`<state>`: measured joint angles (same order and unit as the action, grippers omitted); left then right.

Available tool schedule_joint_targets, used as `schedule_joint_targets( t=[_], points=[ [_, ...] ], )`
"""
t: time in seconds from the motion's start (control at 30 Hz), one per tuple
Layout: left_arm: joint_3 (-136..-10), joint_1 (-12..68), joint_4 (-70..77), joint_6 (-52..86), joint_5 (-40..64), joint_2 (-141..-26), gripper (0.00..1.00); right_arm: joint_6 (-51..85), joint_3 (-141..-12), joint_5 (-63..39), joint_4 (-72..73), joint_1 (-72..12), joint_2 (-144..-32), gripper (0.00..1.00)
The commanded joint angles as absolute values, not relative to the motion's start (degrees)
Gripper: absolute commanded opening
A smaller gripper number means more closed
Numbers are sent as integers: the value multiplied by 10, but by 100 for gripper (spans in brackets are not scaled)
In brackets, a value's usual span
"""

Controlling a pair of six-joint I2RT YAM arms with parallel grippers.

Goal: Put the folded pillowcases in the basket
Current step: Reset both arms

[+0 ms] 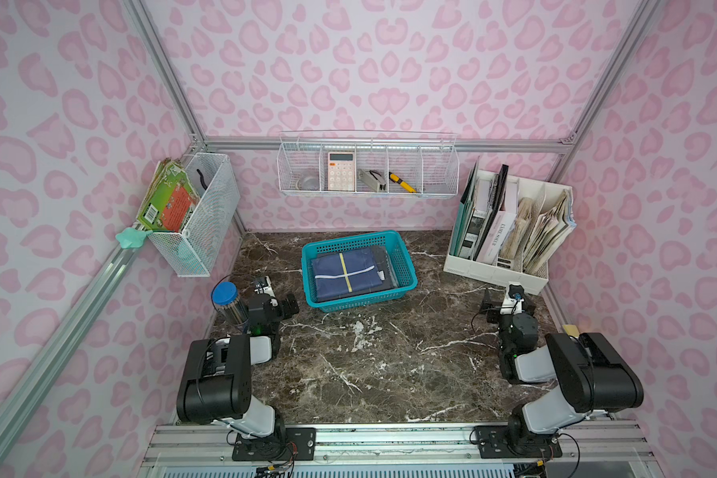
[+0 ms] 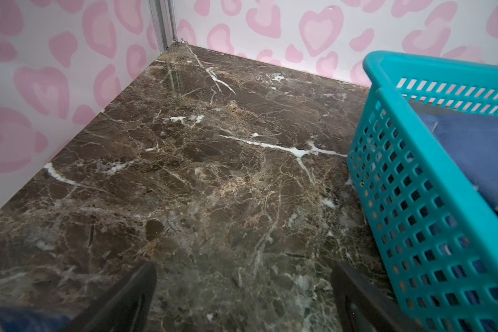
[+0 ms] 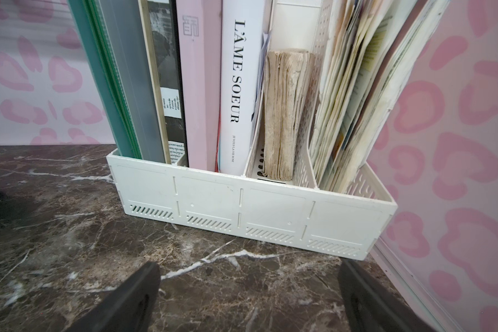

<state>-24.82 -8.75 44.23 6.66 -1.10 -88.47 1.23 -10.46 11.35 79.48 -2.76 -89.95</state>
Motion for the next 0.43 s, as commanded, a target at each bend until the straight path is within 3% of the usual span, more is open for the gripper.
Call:
schedule_joint_targets(
  t=[0.0,0.4],
  points=[
    [-250,-86,441,61,-10,-882,99,16,-106,112,803,-28,-900,100],
    [-252,-86,439,62,-12,-882,99,16,-107,112,804,-28,-900,100]
  ],
)
